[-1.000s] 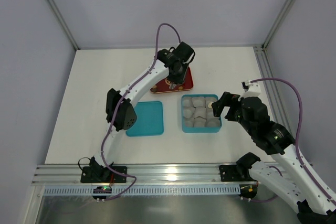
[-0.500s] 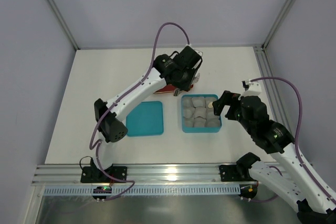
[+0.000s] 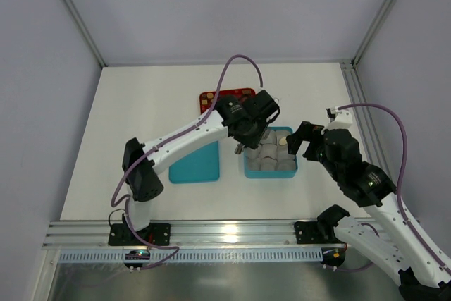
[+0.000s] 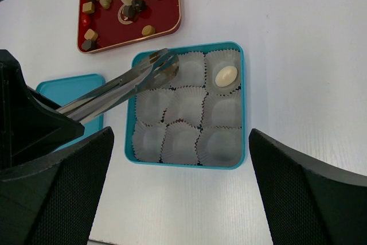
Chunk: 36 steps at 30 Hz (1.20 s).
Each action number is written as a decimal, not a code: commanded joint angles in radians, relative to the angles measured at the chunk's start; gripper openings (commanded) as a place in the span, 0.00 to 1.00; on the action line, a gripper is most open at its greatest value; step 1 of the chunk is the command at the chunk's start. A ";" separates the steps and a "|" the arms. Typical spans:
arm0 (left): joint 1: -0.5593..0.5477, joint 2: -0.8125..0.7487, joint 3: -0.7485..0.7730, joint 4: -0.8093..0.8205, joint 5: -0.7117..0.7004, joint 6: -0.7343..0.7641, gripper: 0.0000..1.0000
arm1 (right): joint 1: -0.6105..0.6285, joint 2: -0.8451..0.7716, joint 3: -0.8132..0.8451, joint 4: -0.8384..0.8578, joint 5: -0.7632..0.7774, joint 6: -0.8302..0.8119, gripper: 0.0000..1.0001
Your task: Pack the chocolate
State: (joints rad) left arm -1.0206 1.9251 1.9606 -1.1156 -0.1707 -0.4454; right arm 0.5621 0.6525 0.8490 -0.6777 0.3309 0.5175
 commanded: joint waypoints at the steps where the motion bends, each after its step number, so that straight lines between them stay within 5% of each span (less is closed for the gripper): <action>1: -0.010 -0.015 0.012 0.063 -0.009 -0.022 0.27 | 0.004 -0.004 0.038 0.027 0.023 -0.010 1.00; 36: -0.021 0.063 0.069 0.053 -0.020 0.001 0.40 | 0.004 -0.013 0.035 0.017 0.028 -0.013 1.00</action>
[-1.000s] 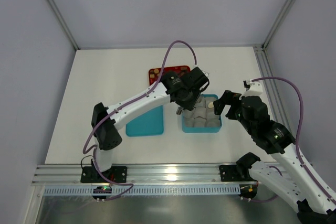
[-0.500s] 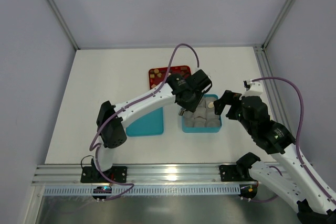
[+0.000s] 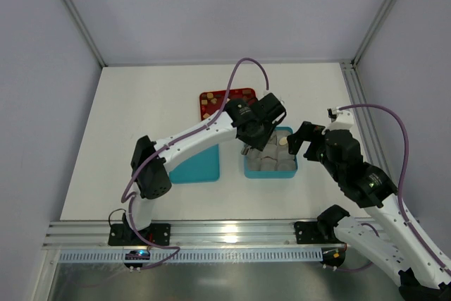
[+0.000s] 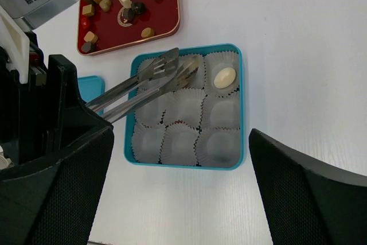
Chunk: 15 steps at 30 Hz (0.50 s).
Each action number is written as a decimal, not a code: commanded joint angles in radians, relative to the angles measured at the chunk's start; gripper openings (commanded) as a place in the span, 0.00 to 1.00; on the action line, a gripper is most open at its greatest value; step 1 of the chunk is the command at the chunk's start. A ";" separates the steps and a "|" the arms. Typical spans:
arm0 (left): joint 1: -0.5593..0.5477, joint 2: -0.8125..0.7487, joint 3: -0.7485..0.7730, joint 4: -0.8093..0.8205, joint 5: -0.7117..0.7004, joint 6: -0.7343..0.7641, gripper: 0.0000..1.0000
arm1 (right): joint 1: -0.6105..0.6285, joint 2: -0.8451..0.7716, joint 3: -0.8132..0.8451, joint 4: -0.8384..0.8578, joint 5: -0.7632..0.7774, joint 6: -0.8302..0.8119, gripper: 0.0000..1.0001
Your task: Pack the chocolate
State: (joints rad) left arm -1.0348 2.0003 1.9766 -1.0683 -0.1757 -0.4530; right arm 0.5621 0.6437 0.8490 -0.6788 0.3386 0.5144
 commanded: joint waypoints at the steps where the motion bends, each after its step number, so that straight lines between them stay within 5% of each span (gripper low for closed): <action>1: -0.007 -0.018 0.062 0.005 -0.010 0.010 0.40 | 0.002 -0.001 0.038 0.019 0.022 -0.013 1.00; 15: 0.085 -0.112 0.148 -0.032 -0.057 0.005 0.42 | 0.004 -0.003 0.044 0.019 0.010 -0.014 1.00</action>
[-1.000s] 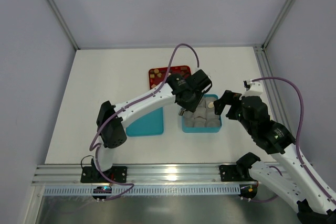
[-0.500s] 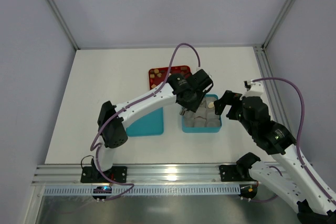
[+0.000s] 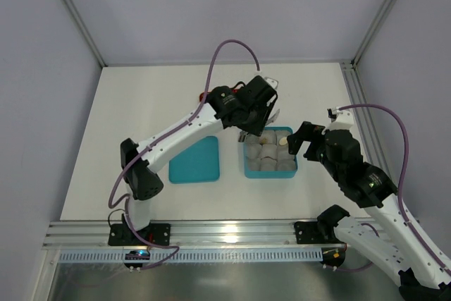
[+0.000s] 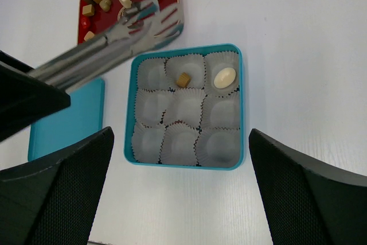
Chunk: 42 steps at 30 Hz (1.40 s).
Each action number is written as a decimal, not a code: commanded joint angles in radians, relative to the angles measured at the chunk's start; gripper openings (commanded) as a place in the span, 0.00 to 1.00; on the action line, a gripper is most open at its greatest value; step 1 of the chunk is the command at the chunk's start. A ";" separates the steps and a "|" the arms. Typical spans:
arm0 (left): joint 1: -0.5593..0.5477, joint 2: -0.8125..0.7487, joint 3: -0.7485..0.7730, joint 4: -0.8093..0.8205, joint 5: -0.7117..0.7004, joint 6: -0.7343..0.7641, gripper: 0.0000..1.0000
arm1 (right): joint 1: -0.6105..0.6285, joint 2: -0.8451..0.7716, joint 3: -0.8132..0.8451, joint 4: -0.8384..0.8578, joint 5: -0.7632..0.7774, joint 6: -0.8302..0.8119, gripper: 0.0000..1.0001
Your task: Pack the chocolate
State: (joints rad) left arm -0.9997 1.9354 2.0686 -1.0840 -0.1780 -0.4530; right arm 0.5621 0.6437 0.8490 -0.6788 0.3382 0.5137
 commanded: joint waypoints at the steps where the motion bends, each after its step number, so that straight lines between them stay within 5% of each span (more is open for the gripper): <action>1: 0.061 -0.043 0.058 -0.017 -0.064 0.010 0.42 | 0.004 -0.003 0.044 0.019 0.012 -0.012 1.00; 15: 0.254 0.177 0.222 -0.056 -0.083 0.063 0.44 | 0.004 -0.006 0.056 -0.001 0.010 -0.018 1.00; 42: 0.271 0.267 0.202 -0.042 -0.078 0.069 0.44 | 0.004 -0.024 0.038 -0.013 0.013 -0.015 1.00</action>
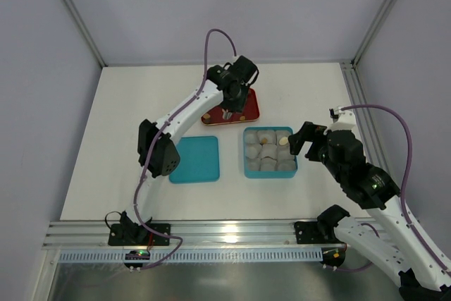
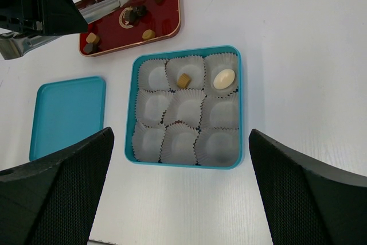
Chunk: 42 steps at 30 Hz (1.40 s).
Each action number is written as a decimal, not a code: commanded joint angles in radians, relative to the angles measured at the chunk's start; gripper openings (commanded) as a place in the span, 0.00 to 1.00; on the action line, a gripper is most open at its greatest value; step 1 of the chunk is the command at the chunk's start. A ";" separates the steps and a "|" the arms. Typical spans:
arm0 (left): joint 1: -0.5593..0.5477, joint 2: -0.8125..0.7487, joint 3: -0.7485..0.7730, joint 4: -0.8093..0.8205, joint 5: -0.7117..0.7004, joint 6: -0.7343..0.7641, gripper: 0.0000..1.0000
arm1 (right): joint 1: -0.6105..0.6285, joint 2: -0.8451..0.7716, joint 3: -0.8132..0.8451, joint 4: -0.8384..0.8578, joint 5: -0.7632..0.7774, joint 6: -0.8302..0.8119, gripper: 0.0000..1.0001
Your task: Pack the chocolate
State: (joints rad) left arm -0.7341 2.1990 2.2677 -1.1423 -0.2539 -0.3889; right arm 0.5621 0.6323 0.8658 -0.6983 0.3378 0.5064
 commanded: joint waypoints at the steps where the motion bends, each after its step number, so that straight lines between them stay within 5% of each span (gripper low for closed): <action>1: 0.007 0.005 0.000 0.018 -0.001 0.005 0.44 | 0.004 -0.013 0.019 0.006 0.013 -0.006 1.00; 42: 0.010 0.050 -0.031 0.042 0.028 0.010 0.43 | 0.004 -0.014 0.009 0.005 0.023 -0.012 1.00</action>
State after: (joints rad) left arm -0.7307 2.2475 2.2353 -1.1183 -0.2348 -0.3851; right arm 0.5621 0.6197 0.8658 -0.7124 0.3397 0.5037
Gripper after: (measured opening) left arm 0.436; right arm 0.996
